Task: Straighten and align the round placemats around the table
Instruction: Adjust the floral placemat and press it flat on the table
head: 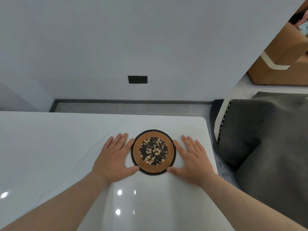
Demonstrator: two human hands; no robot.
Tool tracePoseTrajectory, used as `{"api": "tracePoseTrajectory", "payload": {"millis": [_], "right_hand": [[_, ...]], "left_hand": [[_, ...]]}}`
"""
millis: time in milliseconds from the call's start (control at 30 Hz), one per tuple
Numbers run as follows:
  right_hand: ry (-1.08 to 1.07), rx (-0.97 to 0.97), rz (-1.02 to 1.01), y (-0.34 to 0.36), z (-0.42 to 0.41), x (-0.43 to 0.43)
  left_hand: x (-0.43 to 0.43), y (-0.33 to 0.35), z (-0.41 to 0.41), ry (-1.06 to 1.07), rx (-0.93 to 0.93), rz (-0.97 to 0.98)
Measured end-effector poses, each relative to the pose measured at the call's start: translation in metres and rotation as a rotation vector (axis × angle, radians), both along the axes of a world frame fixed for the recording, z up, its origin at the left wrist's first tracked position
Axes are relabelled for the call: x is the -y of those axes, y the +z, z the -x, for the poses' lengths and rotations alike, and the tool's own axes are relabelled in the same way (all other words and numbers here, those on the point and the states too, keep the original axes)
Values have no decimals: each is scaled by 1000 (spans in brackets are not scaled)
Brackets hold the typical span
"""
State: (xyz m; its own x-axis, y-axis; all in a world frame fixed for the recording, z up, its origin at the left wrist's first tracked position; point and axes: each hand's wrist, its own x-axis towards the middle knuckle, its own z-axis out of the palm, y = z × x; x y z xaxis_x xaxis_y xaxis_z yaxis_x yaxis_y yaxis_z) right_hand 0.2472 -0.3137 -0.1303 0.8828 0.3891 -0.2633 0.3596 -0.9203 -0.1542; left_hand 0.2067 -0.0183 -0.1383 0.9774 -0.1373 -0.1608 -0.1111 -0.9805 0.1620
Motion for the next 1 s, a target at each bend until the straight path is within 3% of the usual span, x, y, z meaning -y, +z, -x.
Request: {"api": "tracePoseTrajectory", "payload": {"millis": [1000], "right_hand": [[15,36,28,-1,1,-1]], "left_hand": [[-1,0,0,4,7,-2]]}}
